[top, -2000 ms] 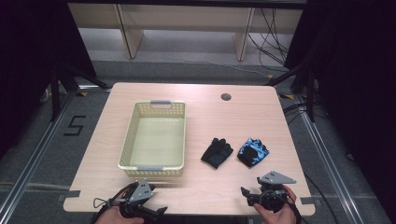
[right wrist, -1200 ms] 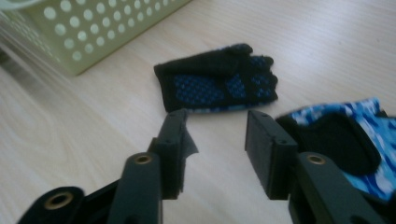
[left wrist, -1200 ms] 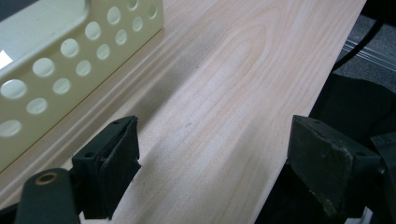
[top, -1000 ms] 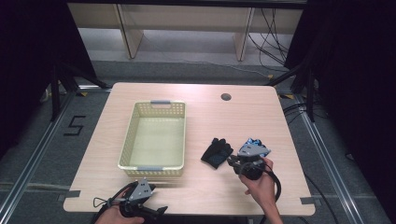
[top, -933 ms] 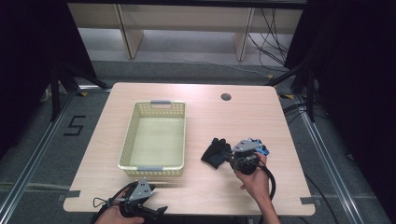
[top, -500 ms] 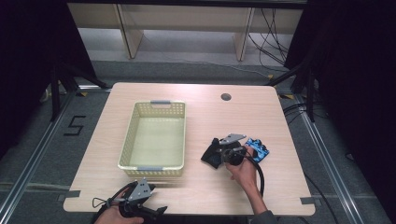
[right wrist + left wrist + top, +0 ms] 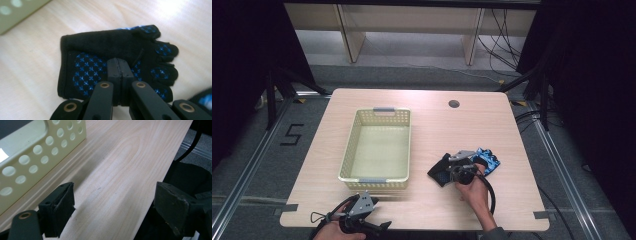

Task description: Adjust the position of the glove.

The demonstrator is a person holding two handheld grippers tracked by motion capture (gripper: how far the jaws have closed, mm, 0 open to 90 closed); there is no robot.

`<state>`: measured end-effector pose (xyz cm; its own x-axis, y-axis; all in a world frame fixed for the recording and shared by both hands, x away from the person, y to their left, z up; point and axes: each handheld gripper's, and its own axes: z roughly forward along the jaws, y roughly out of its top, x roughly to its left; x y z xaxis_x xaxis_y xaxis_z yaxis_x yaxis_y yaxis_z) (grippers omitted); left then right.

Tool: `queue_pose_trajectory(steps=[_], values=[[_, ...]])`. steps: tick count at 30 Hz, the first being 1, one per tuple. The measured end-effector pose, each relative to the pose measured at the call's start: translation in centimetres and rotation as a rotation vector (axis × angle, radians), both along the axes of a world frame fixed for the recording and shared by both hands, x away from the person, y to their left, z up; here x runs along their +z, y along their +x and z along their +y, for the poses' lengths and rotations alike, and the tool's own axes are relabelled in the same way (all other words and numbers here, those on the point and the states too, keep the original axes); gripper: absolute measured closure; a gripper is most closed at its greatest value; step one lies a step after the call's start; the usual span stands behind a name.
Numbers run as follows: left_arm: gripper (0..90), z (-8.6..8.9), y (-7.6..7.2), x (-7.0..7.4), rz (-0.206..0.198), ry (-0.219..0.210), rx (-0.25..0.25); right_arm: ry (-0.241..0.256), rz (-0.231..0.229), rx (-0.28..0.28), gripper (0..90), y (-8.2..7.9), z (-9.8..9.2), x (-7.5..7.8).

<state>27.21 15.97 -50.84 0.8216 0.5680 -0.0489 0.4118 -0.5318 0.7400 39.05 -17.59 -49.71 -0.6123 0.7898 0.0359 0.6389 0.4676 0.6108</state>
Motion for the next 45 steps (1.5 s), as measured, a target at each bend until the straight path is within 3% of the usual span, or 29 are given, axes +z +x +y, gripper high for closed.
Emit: queue_pose_trajectory(steps=[1, 2, 4, 7, 9, 10, 11, 13, 16, 17, 18, 20, 22, 24, 26, 27, 28, 30, 32, 34, 35, 37, 39, 40, 41, 42, 43, 45], values=[[16.4, 0.0, 0.0, 0.0, -0.003, 0.008, 0.001, 0.026, -0.004, -0.011, 90.0, -0.4, 0.0, -0.3], [16.4, 0.1, 0.0, 0.0, -0.004, 0.009, -0.001, 0.03, 0.022, -0.017, 90.0, -1.0, -0.2, -0.1], [16.3, 0.0, 0.0, 0.1, -0.003, -0.003, -0.003, 0.029, 0.013, -0.003, 90.0, -1.7, -0.2, -0.2], [16.4, 0.0, 0.0, 0.1, -0.004, 0.004, -0.003, 0.041, 0.039, -0.014, 90.0, -3.2, -0.2, -0.1], [16.3, 0.0, 0.0, 0.1, -0.002, -0.002, -0.001, 0.055, 0.016, -0.004, 90.0, -4.1, -0.2, -0.3], [16.4, 0.0, -0.1, 0.1, 0.0, -0.005, -0.004, 0.06, 0.033, 0.002, 90.0, -4.5, -0.2, -0.2], [16.3, 0.0, 0.0, 0.1, -0.003, 0.006, -0.007, 0.064, 0.029, 0.007, 90.0, -4.9, -0.1, -0.2], [16.3, -0.1, -0.2, 0.1, 0.005, -0.016, -0.002, 0.078, 0.027, 0.003, 90.0, -5.5, 0.0, -0.3], [16.4, -0.1, -0.2, 0.1, 0.005, -0.014, -0.003, 0.085, 0.036, 0.004, 90.0, -6.4, -0.1, -0.3], [16.4, -0.1, -0.1, 0.1, 0.002, -0.011, -0.004, 0.088, 0.014, 0.004, 90.0, -6.5, 0.0, -0.6], [16.4, -0.1, -0.1, 0.1, 0.0, -0.006, -0.002, 0.079, 0.039, 0.01, 90.0, -6.8, 0.0, -0.3], [16.4, -0.1, -0.1, 0.1, -0.001, -0.004, -0.003, 0.092, 0.025, 0.01, 90.0, -7.2, 0.1, -0.5], [16.4, -0.1, 0.0, 0.1, -0.008, 0.0, -0.014, 0.081, 0.05, 0.033, 90.0, -7.4, 0.1, -0.3], [16.4, -0.1, -0.1, 0.1, -0.002, 0.0, 0.0, 0.097, 0.03, 0.022, 90.0, -7.8, 0.3, -0.5], [16.4, -0.1, -0.1, 0.1, -0.001, -0.003, -0.002, 0.083, 0.047, 0.027, 90.0, -8.1, 0.3, -0.3], [16.4, -0.1, -0.1, 0.1, 0.004, -0.002, -0.005, 0.1, 0.037, 0.02, 89.5, -8.2, 0.4, -0.5], [16.3, 0.0, -0.1, 0.1, -0.008, 0.005, -0.018, 0.085, 0.036, 0.035, 89.2, -8.3, 0.3, -0.4], [16.4, -0.1, -0.1, 0.1, 0.003, -0.004, -0.004, 0.079, 0.027, 0.044, 86.8, -8.5, 0.5, -0.5], [16.4, 0.0, 0.1, 0.1, -0.007, 0.016, -0.024, 0.069, 0.018, 0.047, 83.0, -8.5, 0.5, -0.4], [16.4, -0.1, 0.0, 0.0, 0.004, -0.002, -0.004, 0.076, 0.033, 0.033, 78.5, -8.5, 0.4, -0.1], [16.4, -0.1, -0.1, 0.1, 0.005, -0.007, -0.005, 0.083, -0.008, 0.042, 75.1, -8.4, 0.3, -0.1], [16.4, -0.1, 0.0, 0.1, 0.003, -0.004, -0.002, 0.066, -0.022, 0.047, 71.8, -8.4, -0.2, 0.8], [16.4, 0.0, 0.0, 0.2, -0.006, 0.005, -0.027, 0.055, -0.086, 0.042, 67.9, -8.3, -1.0, 1.7], [16.4, -0.2, -0.2, 0.1, 0.009, -0.011, -0.01, 0.051, -0.13, 0.052, 66.9, -8.1, -1.4, 1.9], [16.4, -0.1, -0.1, 0.1, 0.004, -0.001, -0.01, 0.054, -0.148, 0.042, 65.7, -7.9, -2.1, 2.3], [16.4, -0.3, -0.3, 0.0, 0.011, -0.03, 0.0, 0.061, -0.167, 0.018, 65.1, -7.7, -2.9, 2.7], [16.4, -0.3, -0.2, 0.0, 0.01, -0.017, -0.004, 0.063, -0.178, 0.005, 64.6, -7.4, -3.4, 2.8], [16.3, -0.3, -0.2, -0.1, 0.009, -0.02, -0.002, 0.039, -0.199, -0.015, 64.6, -6.6, -5.0, 3.1]])
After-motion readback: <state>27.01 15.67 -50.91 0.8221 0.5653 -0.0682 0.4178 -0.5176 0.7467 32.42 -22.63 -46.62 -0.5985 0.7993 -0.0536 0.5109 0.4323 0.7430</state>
